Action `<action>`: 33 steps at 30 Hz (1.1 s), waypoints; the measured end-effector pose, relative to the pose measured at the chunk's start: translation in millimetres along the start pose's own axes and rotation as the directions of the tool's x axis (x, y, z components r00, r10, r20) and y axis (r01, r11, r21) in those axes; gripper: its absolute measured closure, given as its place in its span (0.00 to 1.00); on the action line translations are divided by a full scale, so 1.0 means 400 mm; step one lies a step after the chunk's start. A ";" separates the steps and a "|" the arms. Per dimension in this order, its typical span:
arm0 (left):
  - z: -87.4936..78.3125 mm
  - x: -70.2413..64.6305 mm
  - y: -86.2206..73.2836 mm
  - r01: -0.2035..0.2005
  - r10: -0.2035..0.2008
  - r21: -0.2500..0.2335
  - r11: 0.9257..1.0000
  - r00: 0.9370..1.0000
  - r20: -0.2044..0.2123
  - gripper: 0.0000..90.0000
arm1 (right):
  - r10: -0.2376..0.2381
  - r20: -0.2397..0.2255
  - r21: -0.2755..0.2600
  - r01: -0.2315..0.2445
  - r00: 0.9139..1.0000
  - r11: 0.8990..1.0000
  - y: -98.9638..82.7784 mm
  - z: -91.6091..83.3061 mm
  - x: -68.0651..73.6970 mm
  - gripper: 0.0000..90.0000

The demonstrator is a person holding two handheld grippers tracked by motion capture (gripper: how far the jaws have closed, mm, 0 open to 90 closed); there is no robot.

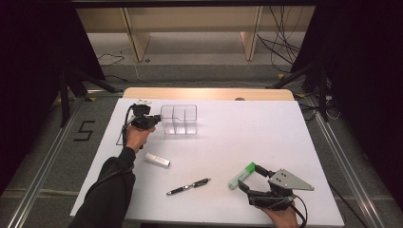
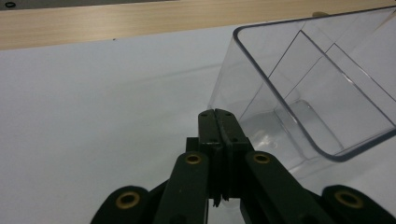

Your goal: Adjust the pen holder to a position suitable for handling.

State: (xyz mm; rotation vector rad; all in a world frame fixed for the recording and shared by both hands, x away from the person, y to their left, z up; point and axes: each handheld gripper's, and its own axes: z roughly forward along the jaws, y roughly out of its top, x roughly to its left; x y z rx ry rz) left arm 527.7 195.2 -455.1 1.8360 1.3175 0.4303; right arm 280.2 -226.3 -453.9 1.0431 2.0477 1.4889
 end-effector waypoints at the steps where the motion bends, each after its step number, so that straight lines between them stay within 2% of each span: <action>1: 0.003 -0.006 0.001 0.001 -0.001 -0.001 1.000 1.000 0.002 0.99 | 0.001 0.000 0.000 -0.001 1.000 1.000 0.000 0.000 0.000 0.24; 11: 0.031 -0.056 0.016 -0.010 0.010 -0.003 1.000 1.000 0.020 0.99 | -0.002 -0.002 0.002 0.002 1.000 1.000 0.000 0.000 -0.001 0.24; 18: 0.046 -0.094 0.025 -0.034 0.035 -0.003 0.999 0.999 0.039 0.99 | -0.003 -0.002 0.003 0.003 1.000 1.000 -0.001 0.000 -0.001 0.24; 33: 0.076 -0.160 0.037 -0.036 0.036 -0.004 0.999 0.997 0.069 0.99 | -0.003 -0.003 0.001 0.003 1.000 1.000 -0.002 0.001 -0.001 0.24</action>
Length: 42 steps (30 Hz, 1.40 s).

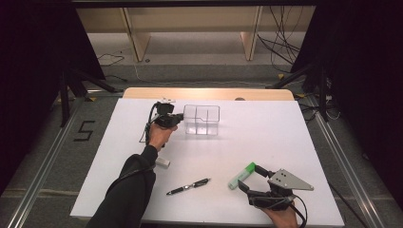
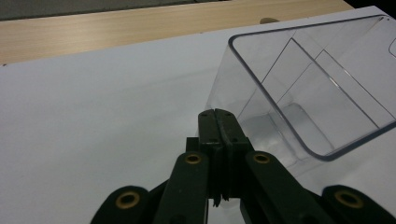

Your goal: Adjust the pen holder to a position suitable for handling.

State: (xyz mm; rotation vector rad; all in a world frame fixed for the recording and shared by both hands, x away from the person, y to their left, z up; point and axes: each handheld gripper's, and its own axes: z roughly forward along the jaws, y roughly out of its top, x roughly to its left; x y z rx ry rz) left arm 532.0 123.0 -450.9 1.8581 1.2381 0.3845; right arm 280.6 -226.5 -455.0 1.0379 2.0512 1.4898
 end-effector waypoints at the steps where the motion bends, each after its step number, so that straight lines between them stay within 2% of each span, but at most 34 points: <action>1: 0.006 -0.011 0.002 -0.003 0.003 -0.002 1.000 1.000 0.001 0.99 | 0.000 0.000 0.001 0.000 1.000 1.000 0.000 0.000 0.000 0.24; 5: 0.014 -0.026 0.004 -0.015 0.015 0.005 1.000 1.000 0.011 0.99 | 0.003 0.000 0.000 -0.003 1.000 1.000 0.000 -0.001 0.000 0.24; 12: 0.015 -0.032 0.003 -0.012 0.012 -0.004 1.000 1.000 0.009 0.99 | 0.003 0.000 0.000 -0.003 1.000 1.000 0.000 -0.002 0.000 0.24; 14: -0.007 -0.024 0.002 -0.040 0.040 -0.016 0.999 0.999 0.002 0.98 | 0.003 0.001 -0.001 -0.003 1.000 1.000 0.000 -0.004 0.000 0.24; 17: -0.049 -0.002 -0.003 -0.010 0.010 -0.024 1.000 1.000 0.017 0.89 | 0.006 0.002 -0.001 -0.006 1.000 1.000 -0.001 -0.004 -0.002 0.24; 18: -0.049 -0.002 -0.003 -0.010 0.010 -0.024 1.000 1.000 0.017 0.87 | 0.005 0.002 0.001 -0.005 1.000 1.000 -0.002 -0.004 -0.003 0.24; 19: -0.082 0.004 -0.007 -0.004 0.005 -0.033 0.999 0.999 0.035 0.85 | 0.007 0.002 0.001 -0.007 1.000 1.000 -0.002 -0.003 -0.003 0.24; 21: -0.114 0.000 -0.013 -0.027 0.028 -0.011 1.000 0.998 0.061 0.77 | 0.005 0.001 0.001 -0.005 1.000 1.000 -0.002 -0.002 -0.002 0.24; 24: -0.158 -0.019 -0.026 -0.089 0.083 0.049 0.995 0.991 0.102 0.61 | 0.006 0.002 0.000 -0.006 1.000 1.000 -0.001 -0.002 -0.001 0.24; 27: -0.193 -0.039 -0.052 -0.128 0.116 0.079 0.989 0.982 0.147 0.48 | 0.011 0.004 0.000 -0.011 1.000 1.000 -0.002 -0.002 -0.003 0.24; 28: -0.193 -0.039 -0.052 -0.128 0.116 0.079 0.989 0.982 0.147 0.46 | 0.011 0.004 0.000 -0.011 1.000 1.000 -0.002 -0.002 -0.003 0.24; 29: -0.212 -0.051 -0.071 -0.145 0.127 0.093 0.985 0.975 0.181 0.42 | 0.010 0.005 0.000 -0.010 1.000 1.000 -0.003 -0.002 -0.003 0.24; 32: -0.232 -0.068 -0.102 -0.154 0.127 0.105 0.983 0.966 0.227 0.35 | 0.010 0.002 0.002 -0.010 1.000 1.000 -0.004 -0.003 -0.002 0.24; 33: -0.235 -0.076 -0.111 -0.163 0.129 0.125 0.979 0.962 0.240 0.33 | 0.008 0.000 0.006 -0.008 1.000 1.000 -0.006 -0.003 -0.002 0.24; 34: -0.235 -0.076 -0.111 -0.163 0.129 0.125 0.979 0.962 0.240 0.32 | 0.006 0.000 0.007 -0.006 1.000 1.000 -0.007 -0.002 -0.002 0.24; 35: -0.240 -0.095 -0.123 -0.214 0.168 0.169 0.962 0.953 0.251 0.29 | 0.008 -0.001 0.008 -0.008 1.000 1.000 -0.007 -0.001 -0.001 0.24; 36: -0.240 -0.095 -0.123 -0.214 0.168 0.169 0.962 0.953 0.251 0.28 | 0.006 -0.002 0.008 -0.006 1.000 1.000 -0.007 -0.002 -0.001 0.24; 37: -0.252 -0.114 -0.133 -0.244 0.190 0.190 0.951 0.945 0.267 0.27 | 0.007 -0.004 0.008 -0.007 1.000 1.000 -0.007 -0.003 -0.001 0.24; 38: -0.252 -0.114 -0.133 -0.244 0.190 0.190 0.951 0.945 0.267 0.26 | 0.007 -0.004 0.005 -0.007 1.000 1.000 -0.007 -0.004 -0.001 0.24; 39: -0.263 -0.129 -0.141 -0.280 0.219 0.207 0.937 0.936 0.275 0.25 | 0.006 -0.005 0.003 -0.006 1.000 1.000 -0.008 -0.005 -0.002 0.24; 41: -0.268 -0.141 -0.150 -0.296 0.230 0.228 0.928 0.934 0.275 0.24 | 0.006 -0.007 0.007 -0.006 1.000 1.000 -0.011 -0.007 -0.004 0.24; 42: -0.268 -0.141 -0.150 -0.296 0.230 0.228 0.928 0.934 0.275 0.23 | 0.006 -0.007 0.007 -0.006 1.000 1.000 -0.012 -0.008 -0.005 0.24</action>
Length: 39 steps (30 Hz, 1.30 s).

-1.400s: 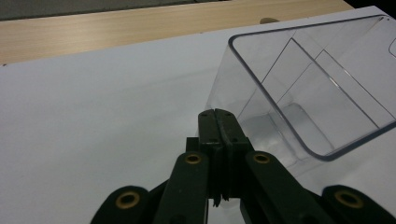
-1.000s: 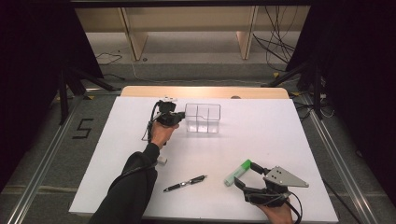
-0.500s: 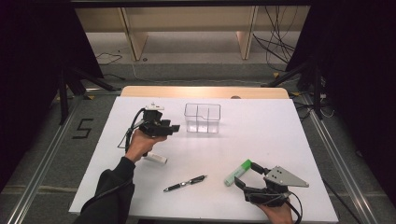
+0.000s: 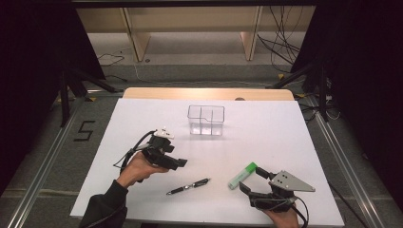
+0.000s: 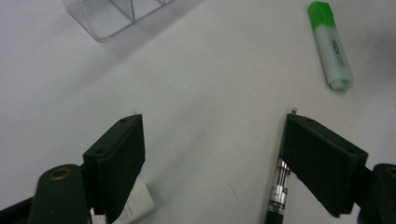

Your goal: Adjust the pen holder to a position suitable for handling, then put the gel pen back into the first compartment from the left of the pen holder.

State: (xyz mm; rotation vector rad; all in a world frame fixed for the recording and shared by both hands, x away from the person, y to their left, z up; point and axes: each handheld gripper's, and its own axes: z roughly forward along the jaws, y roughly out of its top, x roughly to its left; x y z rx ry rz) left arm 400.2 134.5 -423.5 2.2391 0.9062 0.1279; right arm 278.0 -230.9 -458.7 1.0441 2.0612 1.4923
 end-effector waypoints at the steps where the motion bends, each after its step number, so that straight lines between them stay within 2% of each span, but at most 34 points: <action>1: 0.001 -0.010 -0.007 -0.015 0.015 0.024 1.000 1.000 0.005 0.23 | 0.008 -0.001 -0.001 -0.008 1.000 1.000 0.000 0.000 -0.001 0.24; 12: 0.001 -0.046 -0.050 -0.053 0.050 0.086 0.995 0.998 0.034 0.21 | -0.001 -0.006 0.006 0.001 1.000 1.000 -0.005 0.002 0.002 0.24; 13: 0.007 -0.056 -0.056 -0.077 0.074 0.114 0.991 0.997 0.029 0.21 | 0.000 -0.006 0.007 0.000 1.000 1.000 -0.004 0.002 0.001 0.24; 16: 0.010 -0.067 -0.061 -0.094 0.091 0.126 0.988 0.995 0.033 0.21 | 0.001 -0.008 0.010 -0.001 1.000 1.000 -0.003 0.005 0.002 0.24; 17: 0.009 -0.075 -0.065 -0.121 0.116 0.144 0.982 0.992 0.043 0.21 | -0.005 -0.005 0.012 0.006 1.000 1.000 -0.003 0.008 0.004 0.24; 20: 0.007 -0.078 -0.067 -0.129 0.125 0.156 0.979 0.992 0.035 0.21 | -0.008 -0.009 0.016 0.008 1.000 1.000 -0.004 0.008 0.009 0.24; 23: 0.004 -0.085 -0.067 -0.148 0.145 0.181 0.972 0.989 0.031 0.21 | -0.007 -0.006 0.018 0.007 1.000 1.000 -0.005 0.006 0.009 0.24; 25: 0.006 -0.091 -0.069 -0.169 0.164 0.207 0.964 0.986 0.044 0.21 | -0.008 -0.005 0.018 0.008 1.000 1.000 -0.005 0.006 0.008 0.24; 26: 0.006 -0.091 -0.069 -0.169 0.164 0.207 0.964 0.986 0.044 0.22 | -0.012 -0.002 0.018 0.012 1.000 1.000 -0.005 0.007 0.009 0.24; 27: 0.016 -0.097 -0.072 -0.185 0.177 0.237 0.954 0.983 0.055 0.22 | -0.018 0.002 0.020 0.018 1.000 1.000 -0.006 0.007 0.009 0.24; 28: 0.016 -0.097 -0.072 -0.185 0.177 0.237 0.954 0.983 0.055 0.22 | -0.023 0.005 0.023 0.022 1.000 0.999 -0.006 0.007 0.010 0.24; 29: 0.026 -0.101 -0.076 -0.193 0.187 0.259 0.947 0.981 0.045 0.22 | -0.023 0.006 0.024 0.023 1.000 0.999 -0.006 0.007 0.011 0.24; 30: 0.026 -0.101 -0.076 -0.193 0.187 0.259 0.947 0.981 0.045 0.22 | -0.022 0.004 0.024 0.022 1.000 0.999 -0.006 0.007 0.011 0.24; 31: 0.030 -0.105 -0.079 -0.203 0.198 0.281 0.938 0.979 0.046 0.23 | -0.024 0.003 0.023 0.024 1.000 0.999 -0.006 0.006 0.012 0.24; 32: 0.031 -0.107 -0.079 -0.209 0.203 0.289 0.934 0.978 0.052 0.23 | -0.028 0.003 0.022 0.028 1.000 0.999 -0.005 0.006 0.014 0.24; 34: 0.031 -0.107 -0.079 -0.213 0.206 0.294 0.932 0.977 0.057 0.27 | -0.030 0.002 0.022 0.030 1.000 0.999 -0.005 0.006 0.014 0.24; 35: 0.032 -0.107 -0.082 -0.227 0.212 0.315 0.922 0.974 0.083 0.30 | -0.024 0.000 0.022 0.024 1.000 0.999 -0.005 0.008 0.014 0.24; 36: 0.034 -0.107 -0.083 -0.234 0.219 0.331 0.914 0.972 0.083 0.32 | -0.028 -0.003 0.028 0.028 1.000 0.999 -0.006 0.008 0.013 0.24; 39: 0.042 -0.106 -0.086 -0.235 0.220 0.354 0.905 0.972 0.082 0.38 | -0.030 -0.004 0.030 0.030 1.000 0.999 -0.007 0.010 0.012 0.24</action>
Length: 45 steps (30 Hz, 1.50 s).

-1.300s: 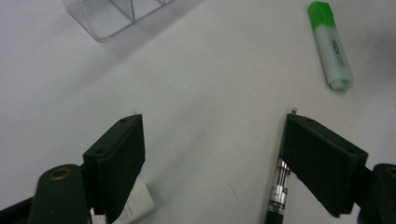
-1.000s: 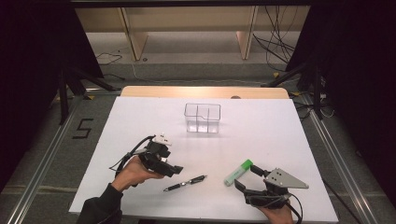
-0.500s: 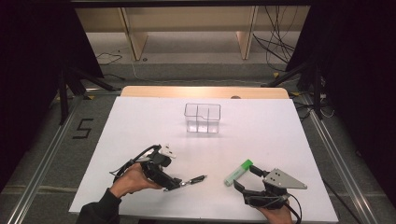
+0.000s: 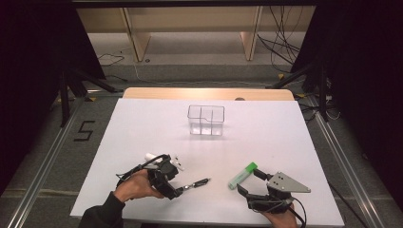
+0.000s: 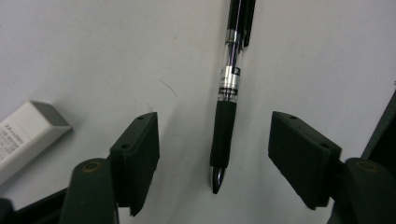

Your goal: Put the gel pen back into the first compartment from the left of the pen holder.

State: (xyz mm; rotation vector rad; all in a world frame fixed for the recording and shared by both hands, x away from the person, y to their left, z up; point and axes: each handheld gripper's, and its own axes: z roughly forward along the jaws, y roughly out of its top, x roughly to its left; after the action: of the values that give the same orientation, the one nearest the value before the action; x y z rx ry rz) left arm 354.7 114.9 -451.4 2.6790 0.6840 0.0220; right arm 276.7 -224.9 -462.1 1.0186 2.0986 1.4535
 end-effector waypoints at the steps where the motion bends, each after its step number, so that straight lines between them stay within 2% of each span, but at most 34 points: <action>1: 0.002 0.000 0.000 -0.007 0.007 0.005 1.000 1.000 -0.002 0.40 | -0.001 -0.002 -0.001 0.001 1.000 1.000 0.000 0.000 0.000 0.24; 3: 0.004 -0.001 -0.001 -0.010 0.010 0.010 1.000 1.000 0.003 0.43 | -0.002 -0.003 0.000 0.002 1.000 1.000 0.000 0.000 0.000 0.24; 5: 0.009 0.002 0.001 -0.040 0.040 0.025 0.999 0.999 0.012 0.46 | 0.001 -0.002 0.004 -0.001 1.000 1.000 -0.001 0.000 0.001 0.24; 7: 0.014 0.004 0.004 -0.042 0.041 0.030 0.999 0.999 0.015 0.50 | 0.001 -0.002 0.006 -0.001 1.000 1.000 -0.003 0.001 0.002 0.24; 17: 0.034 -0.006 0.012 -0.091 0.088 0.063 0.994 0.995 0.049 0.60 | -0.012 -0.006 0.022 0.013 1.000 1.000 -0.002 0.008 0.015 0.24; 23: 0.037 -0.003 0.022 -0.089 0.087 0.072 0.993 0.996 0.036 0.71 | -0.017 -0.008 0.027 0.017 1.000 0.999 -0.003 0.012 0.014 0.24; 27: 0.040 -0.018 0.033 -0.130 0.132 0.115 0.985 0.991 -0.016 0.75 | -0.017 -0.008 0.024 0.017 1.000 1.000 -0.003 0.011 0.014 0.24; 30: 0.041 -0.019 0.034 -0.120 0.123 0.114 0.986 0.992 -0.018 0.79 | -0.017 -0.009 0.024 0.017 1.000 1.000 -0.004 0.012 0.015 0.24; 34: 0.040 -0.020 0.034 -0.134 0.137 0.116 0.984 0.991 -0.011 0.86 | -0.019 -0.012 0.029 0.019 1.000 0.999 -0.004 0.012 0.015 0.24; 39: 0.039 -0.019 0.033 -0.133 0.135 0.111 0.985 0.991 -0.007 0.88 | -0.009 -0.016 0.026 0.009 1.000 1.000 -0.003 0.010 0.014 0.24; 41: 0.038 -0.015 0.032 -0.124 0.125 0.101 0.987 0.992 0.001 0.88 | -0.009 -0.017 0.024 0.010 1.000 1.000 -0.003 0.010 0.014 0.24; 42: 0.036 -0.011 0.031 -0.107 0.106 0.070 0.992 0.994 0.015 0.88 | -0.010 -0.018 0.023 0.011 1.000 1.000 -0.002 0.010 0.015 0.25; 45: 0.028 -0.009 0.032 -0.102 0.101 0.055 0.993 0.995 0.019 0.88 | -0.011 -0.023 0.017 0.012 1.000 1.000 0.000 0.012 0.020 0.25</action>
State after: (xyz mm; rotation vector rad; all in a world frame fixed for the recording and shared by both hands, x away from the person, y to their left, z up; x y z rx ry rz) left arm 358.6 98.8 -457.0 2.7618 0.5503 0.0080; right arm 274.5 -215.9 -463.1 0.9993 2.1330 1.4505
